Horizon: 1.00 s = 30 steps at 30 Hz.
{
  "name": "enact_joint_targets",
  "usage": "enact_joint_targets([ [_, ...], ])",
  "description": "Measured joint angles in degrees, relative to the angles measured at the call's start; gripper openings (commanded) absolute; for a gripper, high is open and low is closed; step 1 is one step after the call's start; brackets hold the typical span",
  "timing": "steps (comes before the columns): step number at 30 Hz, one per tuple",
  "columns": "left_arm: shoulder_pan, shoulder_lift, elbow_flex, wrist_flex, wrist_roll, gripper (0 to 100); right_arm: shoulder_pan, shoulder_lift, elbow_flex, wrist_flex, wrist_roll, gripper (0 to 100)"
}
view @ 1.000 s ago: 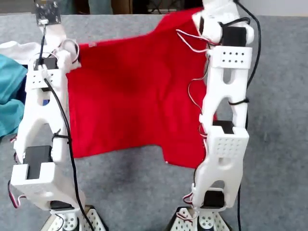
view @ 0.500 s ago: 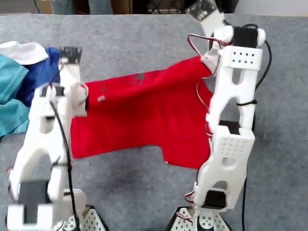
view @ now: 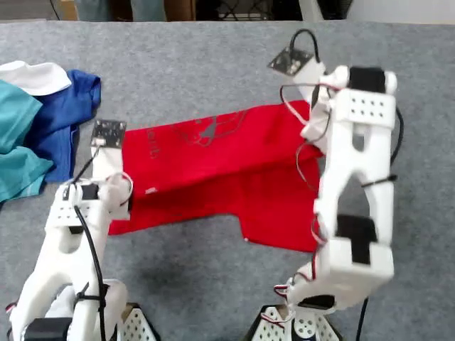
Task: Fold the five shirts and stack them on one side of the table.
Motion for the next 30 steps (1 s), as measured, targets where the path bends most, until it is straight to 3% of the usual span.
enact_joint_targets([
  [6,0.0,-0.09,1.05,1.85,-2.64,3,5.01,-11.34,23.47,-11.87,0.0,1.4],
  [14,-2.29,-0.09,1.32,2.46,-3.16,3,7.21,-20.84,42.64,-18.37,0.0,1.4],
  [26,-1.58,-0.09,1.32,6.95,-3.16,3,7.21,-24.88,49.49,-24.7,0.0,1.8],
  [30,-1.58,-0.09,0.79,9.14,-3.78,11,7.21,-24.88,49.58,-24.79,1.14,11.1],
])
